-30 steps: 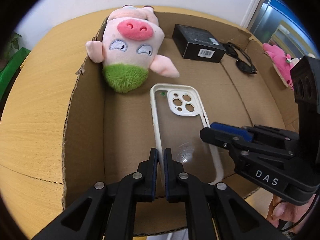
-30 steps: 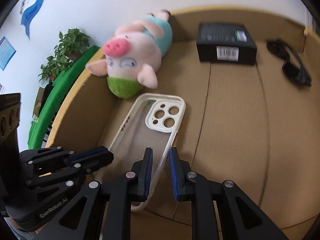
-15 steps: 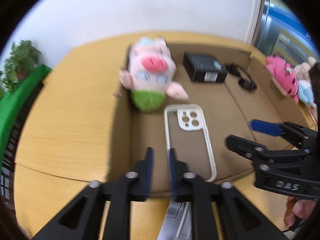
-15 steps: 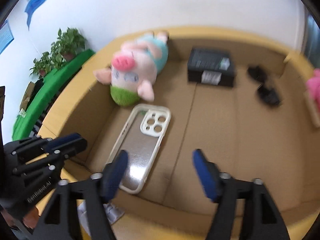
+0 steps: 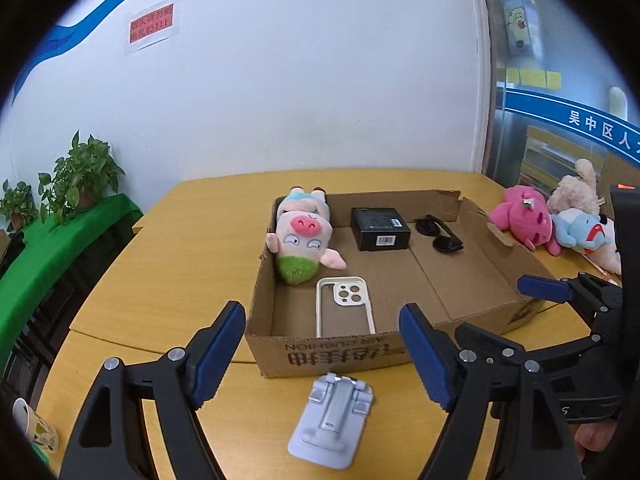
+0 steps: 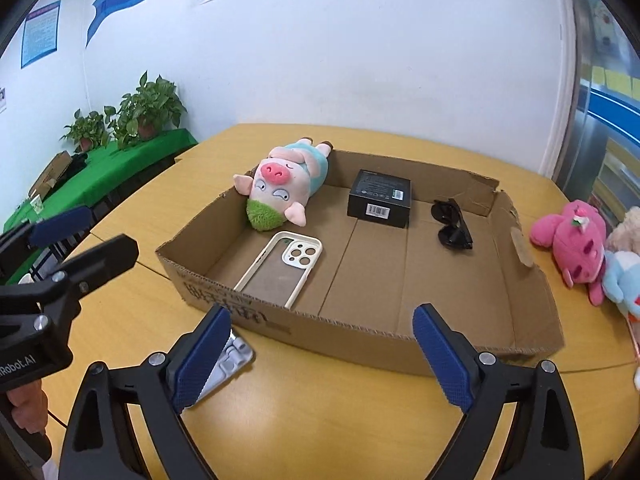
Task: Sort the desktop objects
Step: 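Lower the phone case into the box and open the left gripper, then move the left gripper to the grey phone stand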
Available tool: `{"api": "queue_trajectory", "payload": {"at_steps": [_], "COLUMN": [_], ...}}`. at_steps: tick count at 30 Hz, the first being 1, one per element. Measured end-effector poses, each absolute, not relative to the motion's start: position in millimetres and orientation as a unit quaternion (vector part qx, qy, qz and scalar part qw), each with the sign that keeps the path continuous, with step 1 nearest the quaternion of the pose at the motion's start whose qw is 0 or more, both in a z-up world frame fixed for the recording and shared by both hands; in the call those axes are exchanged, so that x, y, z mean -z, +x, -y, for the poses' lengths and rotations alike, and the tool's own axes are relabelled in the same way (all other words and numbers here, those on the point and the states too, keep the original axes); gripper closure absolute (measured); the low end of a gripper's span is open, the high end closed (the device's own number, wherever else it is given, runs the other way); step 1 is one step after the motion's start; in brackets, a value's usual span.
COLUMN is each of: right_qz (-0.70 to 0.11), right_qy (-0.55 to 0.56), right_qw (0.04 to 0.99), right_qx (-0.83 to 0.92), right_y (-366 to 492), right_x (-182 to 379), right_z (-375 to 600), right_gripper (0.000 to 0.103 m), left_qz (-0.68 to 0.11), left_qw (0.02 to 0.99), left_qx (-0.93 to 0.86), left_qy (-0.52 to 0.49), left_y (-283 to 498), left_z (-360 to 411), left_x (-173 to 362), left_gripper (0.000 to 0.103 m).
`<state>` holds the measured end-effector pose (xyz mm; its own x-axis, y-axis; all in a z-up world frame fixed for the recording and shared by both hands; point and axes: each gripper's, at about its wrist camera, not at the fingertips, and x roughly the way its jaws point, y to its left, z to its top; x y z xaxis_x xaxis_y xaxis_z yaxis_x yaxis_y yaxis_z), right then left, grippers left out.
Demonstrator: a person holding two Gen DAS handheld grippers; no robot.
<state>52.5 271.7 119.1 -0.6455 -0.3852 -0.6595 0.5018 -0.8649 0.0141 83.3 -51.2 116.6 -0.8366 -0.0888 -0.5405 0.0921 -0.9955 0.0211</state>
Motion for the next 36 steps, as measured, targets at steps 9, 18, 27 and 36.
{"api": "queue_trajectory", "payload": {"at_steps": [9,18,27,36], "right_qz": [-0.060,-0.015,0.011,0.014], "right_qy": [0.349,0.390,0.420,0.431], "right_qw": [0.250,0.258,0.255,0.258], "right_qx": [0.901,0.883,0.871,0.865], "right_y": [70,79,87,95], "right_x": [-113,-82,-63,-55], "right_z": [-301,-334,-350,-351], "right_gripper": [0.009,0.007,0.007,0.007], "left_qz": [0.006,0.026,0.058,0.101], "left_qw": [0.036,0.044,0.025,-0.029], "left_qx": [0.941,0.904,0.882,0.883], "left_qy": [0.337,0.425,0.468,0.457], "left_y": [92,77,70,84], "left_z": [43,50,39,20], "left_x": [-76,2,38,36], "left_gripper": [0.024,0.024,0.035,0.038]}}
